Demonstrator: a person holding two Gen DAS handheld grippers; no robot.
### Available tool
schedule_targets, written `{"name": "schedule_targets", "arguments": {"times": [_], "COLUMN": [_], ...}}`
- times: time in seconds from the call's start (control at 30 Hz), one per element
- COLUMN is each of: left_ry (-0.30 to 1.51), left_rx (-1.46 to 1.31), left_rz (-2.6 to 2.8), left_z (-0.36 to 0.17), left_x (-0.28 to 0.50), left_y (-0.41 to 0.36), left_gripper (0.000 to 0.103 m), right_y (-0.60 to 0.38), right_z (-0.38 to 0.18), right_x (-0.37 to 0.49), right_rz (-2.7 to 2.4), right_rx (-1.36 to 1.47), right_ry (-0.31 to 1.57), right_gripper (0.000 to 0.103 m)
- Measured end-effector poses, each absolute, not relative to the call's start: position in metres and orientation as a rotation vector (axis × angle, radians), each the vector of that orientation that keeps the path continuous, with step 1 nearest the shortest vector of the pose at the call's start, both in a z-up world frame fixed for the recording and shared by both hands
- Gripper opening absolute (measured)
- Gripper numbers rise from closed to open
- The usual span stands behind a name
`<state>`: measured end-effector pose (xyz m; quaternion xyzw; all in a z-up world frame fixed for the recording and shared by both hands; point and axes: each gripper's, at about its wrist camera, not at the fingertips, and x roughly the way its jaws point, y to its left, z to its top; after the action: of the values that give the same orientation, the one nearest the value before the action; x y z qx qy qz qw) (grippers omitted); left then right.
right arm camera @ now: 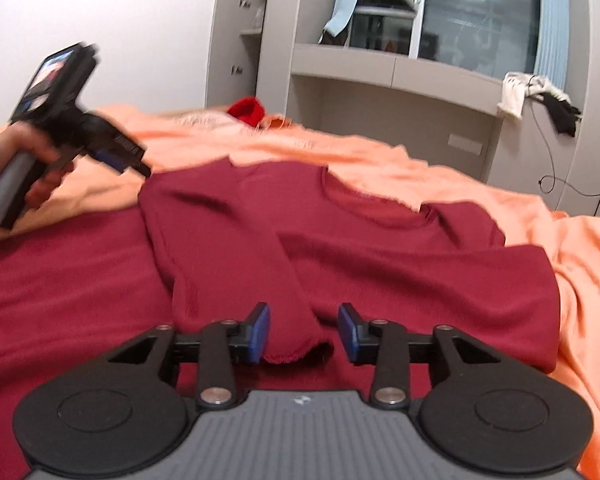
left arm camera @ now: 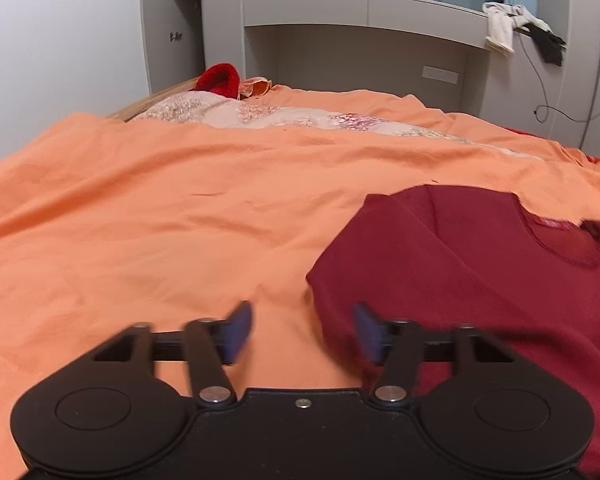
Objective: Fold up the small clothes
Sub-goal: 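Carry the held cuff across the sweater body and open the left tool, then withdraw the open left tool from the sweater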
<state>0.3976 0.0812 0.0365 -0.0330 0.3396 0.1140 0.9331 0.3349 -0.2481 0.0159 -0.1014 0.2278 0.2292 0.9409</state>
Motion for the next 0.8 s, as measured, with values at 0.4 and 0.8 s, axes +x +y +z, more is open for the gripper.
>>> {"name": "schedule_targets", "arguments": {"times": [0.4,0.8], "left_ry": [0.696,0.549], "left_rx": [0.082,0.197], "left_rz": [0.086,-0.104], "left_z": [0.055,0.065], "left_x": [0.266,0.155], "left_y": [0.076,0.067], "left_gripper": [0.091,0.102], "right_y": [-0.249,-0.27], "right_z": [0.007,0.016], "right_x": [0.284,0.168], "right_rz": [0.562,0.615], "right_rx": [-0.292,-0.401], "right_ry": [0.511,0.309], "right_gripper": [0.059,0.103]}}
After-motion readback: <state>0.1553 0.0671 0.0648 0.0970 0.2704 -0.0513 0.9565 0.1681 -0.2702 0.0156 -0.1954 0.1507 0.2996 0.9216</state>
